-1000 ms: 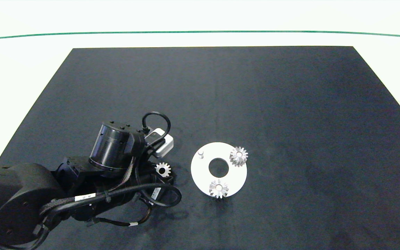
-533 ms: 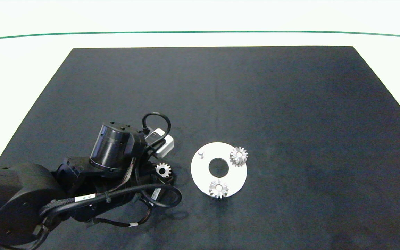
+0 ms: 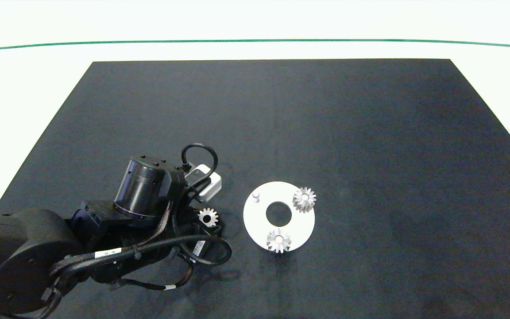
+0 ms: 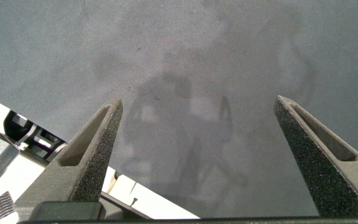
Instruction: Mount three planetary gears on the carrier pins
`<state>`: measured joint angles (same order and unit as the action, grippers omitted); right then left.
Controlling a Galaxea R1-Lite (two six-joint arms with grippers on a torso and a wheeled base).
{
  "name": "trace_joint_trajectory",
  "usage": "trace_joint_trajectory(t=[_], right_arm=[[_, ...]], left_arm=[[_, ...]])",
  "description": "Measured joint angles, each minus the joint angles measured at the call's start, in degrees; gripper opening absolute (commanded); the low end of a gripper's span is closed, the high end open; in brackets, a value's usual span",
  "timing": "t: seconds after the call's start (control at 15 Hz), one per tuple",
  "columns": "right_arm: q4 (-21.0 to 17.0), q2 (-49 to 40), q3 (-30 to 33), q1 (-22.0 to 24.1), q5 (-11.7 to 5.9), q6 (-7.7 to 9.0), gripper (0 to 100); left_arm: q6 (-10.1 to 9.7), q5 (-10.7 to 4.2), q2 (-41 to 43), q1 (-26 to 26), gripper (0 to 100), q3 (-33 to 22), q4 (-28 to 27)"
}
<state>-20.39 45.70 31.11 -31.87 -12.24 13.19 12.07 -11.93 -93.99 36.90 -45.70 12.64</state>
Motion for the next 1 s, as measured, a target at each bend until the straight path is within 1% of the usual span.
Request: trace_joint_trajectory(t=[0.27,1.0], right_arm=[[0.0,0.0,0.0,-0.02,0.0,-0.02,100],[0.0,-0.04,-0.24,-0.11,0.2,-0.02,100]], left_arm=[[-0.02,0.0,0.0,-0.05,0,0.09,0.02],[-0.11,0.04,0.13,0.35,0,0.78,0.15]])
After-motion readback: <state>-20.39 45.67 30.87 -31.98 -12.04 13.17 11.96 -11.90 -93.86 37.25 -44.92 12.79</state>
